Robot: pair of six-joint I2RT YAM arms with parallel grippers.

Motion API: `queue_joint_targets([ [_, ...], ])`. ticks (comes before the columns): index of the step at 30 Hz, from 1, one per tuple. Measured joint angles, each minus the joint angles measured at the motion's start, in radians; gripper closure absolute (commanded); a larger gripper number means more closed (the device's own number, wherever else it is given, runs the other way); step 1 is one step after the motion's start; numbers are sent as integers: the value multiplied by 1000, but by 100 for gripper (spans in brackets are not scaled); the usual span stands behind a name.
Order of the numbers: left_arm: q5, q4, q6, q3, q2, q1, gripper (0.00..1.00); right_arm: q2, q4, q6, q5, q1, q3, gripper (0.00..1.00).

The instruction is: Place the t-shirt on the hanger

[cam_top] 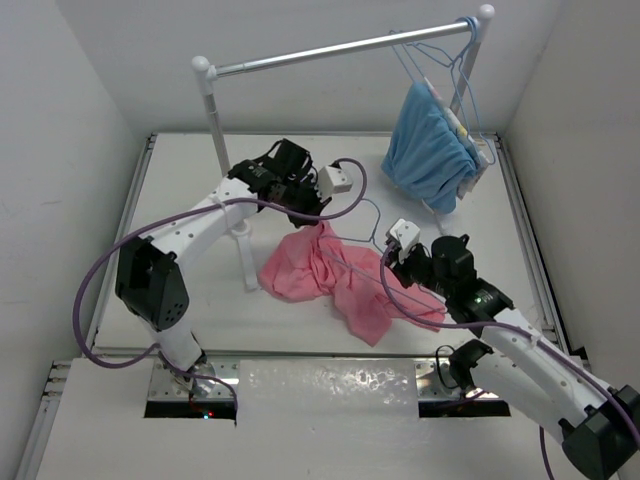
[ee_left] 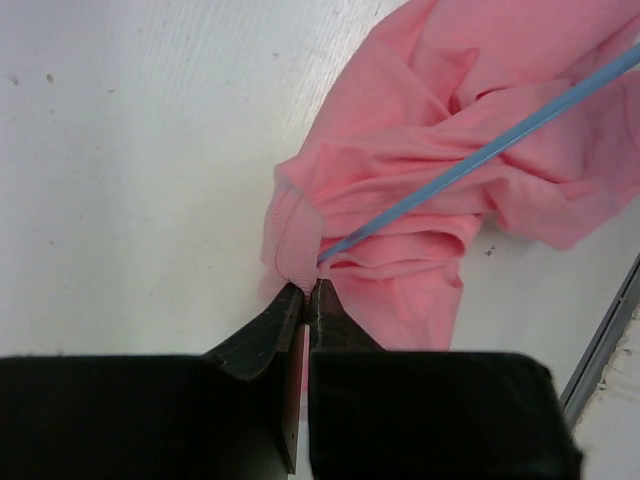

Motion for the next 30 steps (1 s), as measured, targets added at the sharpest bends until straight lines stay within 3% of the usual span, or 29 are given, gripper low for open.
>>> queue_joint_targets([
  [10,31,-110,95,67,-14,-111,100,-127,47,16,-32,0,-36,100],
  [19,-52,-150,124,125,-30,-150,100,-170,22,30,-79,0,-19,100],
  [26,-223,-112,133,105,-113,-158,100,-203,-39,29,-111,0,18,100],
  [30,-210,-126,140,141,-110,-158,100,-224,-62,30,-130,0,33,100],
])
